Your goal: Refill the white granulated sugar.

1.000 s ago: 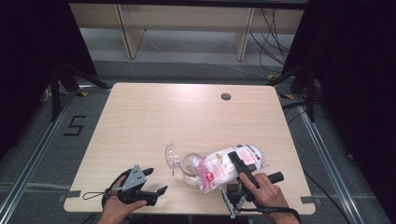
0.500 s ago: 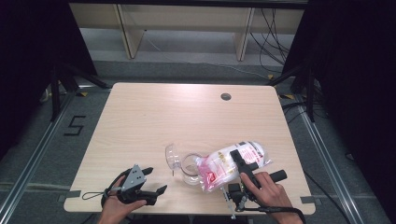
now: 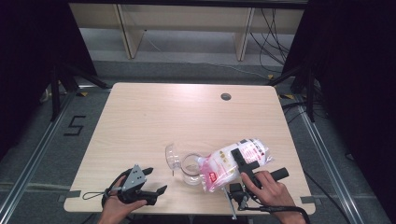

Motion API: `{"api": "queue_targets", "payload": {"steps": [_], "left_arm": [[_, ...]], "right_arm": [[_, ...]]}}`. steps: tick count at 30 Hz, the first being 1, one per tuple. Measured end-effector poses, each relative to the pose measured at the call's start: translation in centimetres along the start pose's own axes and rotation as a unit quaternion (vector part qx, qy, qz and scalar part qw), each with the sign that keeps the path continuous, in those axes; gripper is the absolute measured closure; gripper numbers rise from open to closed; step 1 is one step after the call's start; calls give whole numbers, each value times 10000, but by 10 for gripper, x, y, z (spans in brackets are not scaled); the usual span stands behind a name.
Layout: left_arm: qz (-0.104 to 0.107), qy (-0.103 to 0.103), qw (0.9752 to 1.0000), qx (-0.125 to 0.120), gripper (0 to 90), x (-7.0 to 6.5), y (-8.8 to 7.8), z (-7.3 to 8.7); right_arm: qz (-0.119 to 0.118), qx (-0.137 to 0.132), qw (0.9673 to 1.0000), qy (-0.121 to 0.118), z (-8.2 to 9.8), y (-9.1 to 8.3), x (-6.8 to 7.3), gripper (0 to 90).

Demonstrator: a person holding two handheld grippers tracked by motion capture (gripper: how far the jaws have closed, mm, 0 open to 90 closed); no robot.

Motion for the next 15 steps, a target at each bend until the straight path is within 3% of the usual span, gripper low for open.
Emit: {"api": "queue_targets", "payload": {"steps": [2, 5, 6, 7, 8, 9, 12, 15], "left_arm": [[2, 78, 10000, 30, 192, 1, 0, 0], [23, 120, 9999, 17, 192, 1, 1, 0], [18, 83, 10000, -15, 192, 1, 1, 0], [16, 83, 10000, -17, 193, 1, 1, 0], [14, 117, 9999, 10, 192, 1, 1, 0], [18, 132, 9999, 19, 193, 1, 1, 0], [8, 150, 9999, 15, 193, 1, 1, 0], [-14, 144, 9999, 40, 193, 2, 0, 0]], "right_arm": [[-10, 2, 10000, -59, 0, 0, 0, 457], [-38, 33, 9999, 133, 0, 0, 3, 459], [-15, -55, 10000, -55, 0, 1, 0, 459], [-15, -73, 10000, -52, 0, 1, 0, 459], [-52, 32, 9994, 333, 0, 0, 6, 460], [-46, -35, 10000, 38, 0, 1, 2, 460], [-48, -14, 9999, 139, 0, 1, 3, 461], [-54, -12, 10000, 53, 0, 1, 3, 462]]}}
Point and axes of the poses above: each handheld gripper's, and its own axes: y roughly forward along the jaws, z roughly out of its underside, x roughly to its left, the point moved 1 cm from there along y, roughly forward along the jaws
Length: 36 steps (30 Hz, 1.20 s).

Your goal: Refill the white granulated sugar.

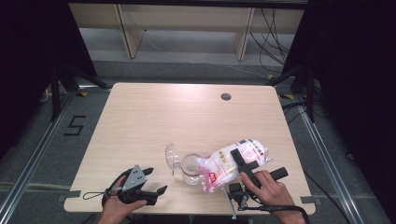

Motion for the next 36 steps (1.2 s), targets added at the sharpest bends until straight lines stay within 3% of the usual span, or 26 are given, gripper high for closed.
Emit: {"api": "queue_targets", "payload": {"steps": [2, 3, 4, 5, 6, 7, 9, 12, 13, 16, 21, 36], "left_arm": [[20, -7, 10000, -25, 192, 0, 0, 0], [1, 4, 10000, -11, 192, 1, 0, 0], [2, 1, 10000, -12, 192, 1, 0, 0], [6, -2, 10000, -7, 193, 1, 0, 0], [17, -19, 10000, -17, 193, 0, 0, 0], [17, -17, 10000, -18, 192, 0, 0, 0], [15, -5, 10000, -26, 193, 0, 0, 0], [3, 39, 10000, 20, 192, 1, 0, 0], [14, 5, 10000, -21, 193, 0, 1, 0], [16, 3, 10000, -25, 193, 0, 1, 0], [33, -8, 10000, -32, 192, 0, 1, 0], [26, -44, 10000, -28, 193, -1, 1, 0]], "right_arm": [[3, 19, 10000, -52, 0, 0, 0, 462], [41, -45, 9995, -300, -1, 0, -2, 462], [72, -60, 9992, -377, -2, 0, -3, 462], [35, 37, 9999, -134, -2, -2, 0, 462], [58, -32, 9996, -277, -3, -2, -4, 463], [76, -29, 9998, -161, -2, -2, -3, 463], [104, -81, 9992, -367, -3, -2, -6, 464], [110, -93, 9992, -381, -3, -2, -7, 464], [92, -58, 9996, -275, -2, -2, -5, 464], [117, -96, 9986, -516, -4, -2, -6, 465], [86, -10, 9992, -386, -3, -1, -2, 467], [140, -145, 9987, -463, -3, -1, -6, 472]]}}
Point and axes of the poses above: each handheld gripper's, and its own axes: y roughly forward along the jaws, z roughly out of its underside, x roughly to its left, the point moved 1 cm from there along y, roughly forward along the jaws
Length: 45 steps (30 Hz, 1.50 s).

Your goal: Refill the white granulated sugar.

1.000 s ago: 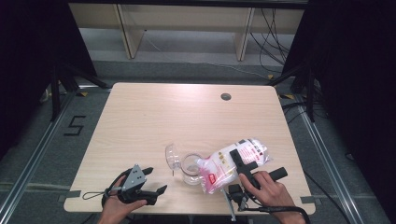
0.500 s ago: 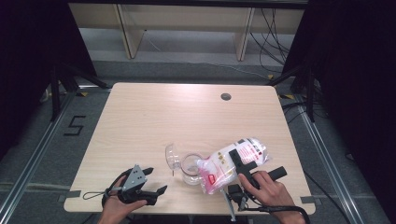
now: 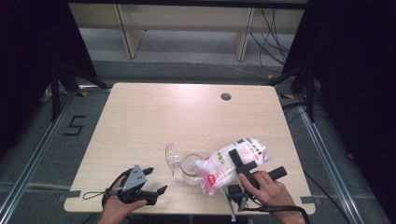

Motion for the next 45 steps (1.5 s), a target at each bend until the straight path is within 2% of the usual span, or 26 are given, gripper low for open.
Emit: {"api": "queue_targets", "payload": {"steps": [1, 2, 3, 6, 7, 8, 9, 10, 13, 14, 16, 28, 32, 33, 37, 39, 45], "left_arm": [[-8, 49, 10000, 9, 193, 1, 0, 0], [-10, 20, 10000, 7, 193, 0, 0, 0], [-9, 44, 10000, 8, 193, 1, 0, 0], [-4, -59, 10000, -9, 193, 0, 0, 0], [-7, -15, 10000, -6, 193, 0, 0, 0], [1, 61, 10000, 3, 193, 1, 0, 0], [-3, 45, 10000, -3, 192, 1, 0, 0], [-14, 56, 10000, 3, 193, 1, 0, 0], [-20, 6, 10000, -27, 193, 0, 0, 0], [-15, -14, 10000, -42, 194, 0, 0, 0], [-19, 47, 10000, 13, 194, 1, 0, 0], [-25, 44, 10000, 10, 195, 1, -1, 0], [-29, 39, 10000, 7, 195, 1, -1, 0], [-30, 43, 10000, 6, 195, 1, -1, 0], [-32, 45, 10000, 0, 195, 1, -1, 0], [-31, 50, 10000, 4, 195, 1, -1, -1], [-28, 53, 10000, 5, 195, 1, -1, -1]], "right_arm": [[-20, 24, 10000, 7, 0, 0, 0, 473], [-46, 104, 9997, 229, 1, -1, 4, 473], [-41, 84, 9999, 104, 1, -1, 2, 473], [-32, 79, 9999, 131, 2, -1, 1, 475], [-42, 87, 9997, 203, 2, -1, 2, 476], [-20, 73, 9998, 163, 2, -1, 1, 476], [-18, 63, 9999, 147, 2, -1, 1, 476], [-26, 89, 9996, 271, 2, -2, 3, 477], [-16, 111, 9996, 274, 2, -2, 3, 477], [6, 82, 9999, 104, 2, -2, 1, 478], [5, 80, 9999, 93, 1, -2, 1, 478], [3, 63, 10000, 54, 1, -2, 0, 481], [17, 84, 9998, 153, 3, -2, 1, 482], [49, 23, 10000, -28, 3, -2, -2, 483], [51, 19, 10000, 9, 3, -2, -2, 484], [33, 71, 9999, 101, 3, -3, -1, 484], [21, 15, 10000, -6, 3, -2, -2, 487]]}}
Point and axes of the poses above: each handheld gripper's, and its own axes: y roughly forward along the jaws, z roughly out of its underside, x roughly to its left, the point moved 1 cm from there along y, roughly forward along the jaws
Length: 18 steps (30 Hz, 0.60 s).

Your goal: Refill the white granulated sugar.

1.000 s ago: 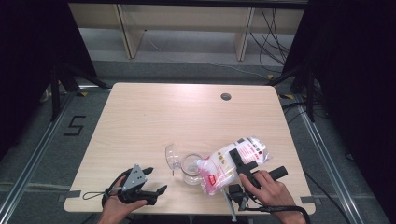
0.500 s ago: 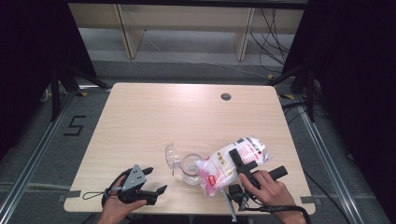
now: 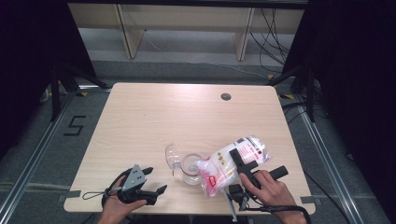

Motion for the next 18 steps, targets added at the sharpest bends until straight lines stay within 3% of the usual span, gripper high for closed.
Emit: {"api": "queue_targets", "payload": {"steps": [5, 9, 18], "left_arm": [[0, -1, 10000, 2, 195, 0, 0, 0], [-1, 2, 10000, 2, 195, 0, 0, 0], [-1, 4, 10000, 5, 195, 0, 0, 0]], "right_arm": [[-26, 28, 9999, 127, 0, 0, 1, 491], [-11, -18, 10000, 30, 0, 1, 0, 494], [-8, 17, 9998, 182, 1, 0, 2, 496]]}}
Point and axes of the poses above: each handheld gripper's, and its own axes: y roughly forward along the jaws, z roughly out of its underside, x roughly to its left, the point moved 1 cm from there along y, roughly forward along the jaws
